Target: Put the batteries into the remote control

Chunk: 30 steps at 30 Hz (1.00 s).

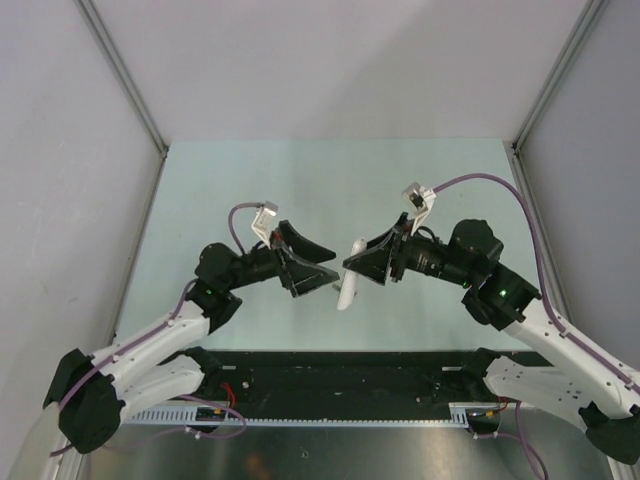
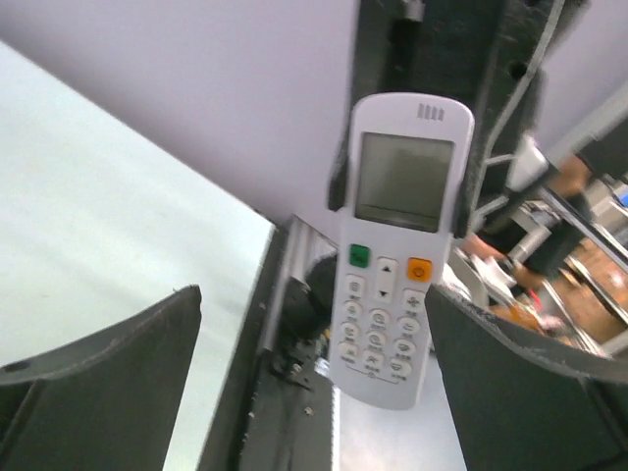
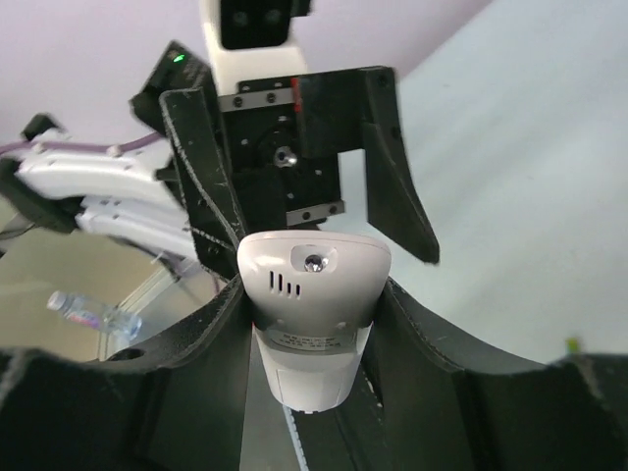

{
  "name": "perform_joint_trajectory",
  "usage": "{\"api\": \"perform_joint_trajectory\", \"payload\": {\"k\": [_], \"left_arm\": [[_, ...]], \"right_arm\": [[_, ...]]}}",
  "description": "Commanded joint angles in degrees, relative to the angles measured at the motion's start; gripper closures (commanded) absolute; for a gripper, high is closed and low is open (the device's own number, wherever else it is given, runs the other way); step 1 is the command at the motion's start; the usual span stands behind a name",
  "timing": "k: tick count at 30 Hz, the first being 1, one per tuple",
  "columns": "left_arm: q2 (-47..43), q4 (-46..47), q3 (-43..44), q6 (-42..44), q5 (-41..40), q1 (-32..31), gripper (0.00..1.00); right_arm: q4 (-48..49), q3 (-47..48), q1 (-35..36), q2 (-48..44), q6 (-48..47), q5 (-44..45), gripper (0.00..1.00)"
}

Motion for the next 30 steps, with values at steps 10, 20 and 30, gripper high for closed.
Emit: {"api": "perform_joint_trajectory", "payload": {"k": [10, 20, 30], "left_arm": [[-9.71, -34.41, 7.77, 27.89, -35.30, -9.25, 0.00], [-3.74, -33.01, 8.47, 29.74, -34.16, -12.08, 0.00], [0.57, -26.50, 8.38, 28.33, -29.77, -12.96, 0.09]], "right_arm": [[-32.01, 17.94, 4.68, 11.59, 2.41, 37.38, 1.00], [-34.48, 19.10, 5.39, 16.09, 5.84, 34.95, 1.00], [-32.11, 19.01, 7.15, 16.79, 8.12, 34.42, 1.00]]}}
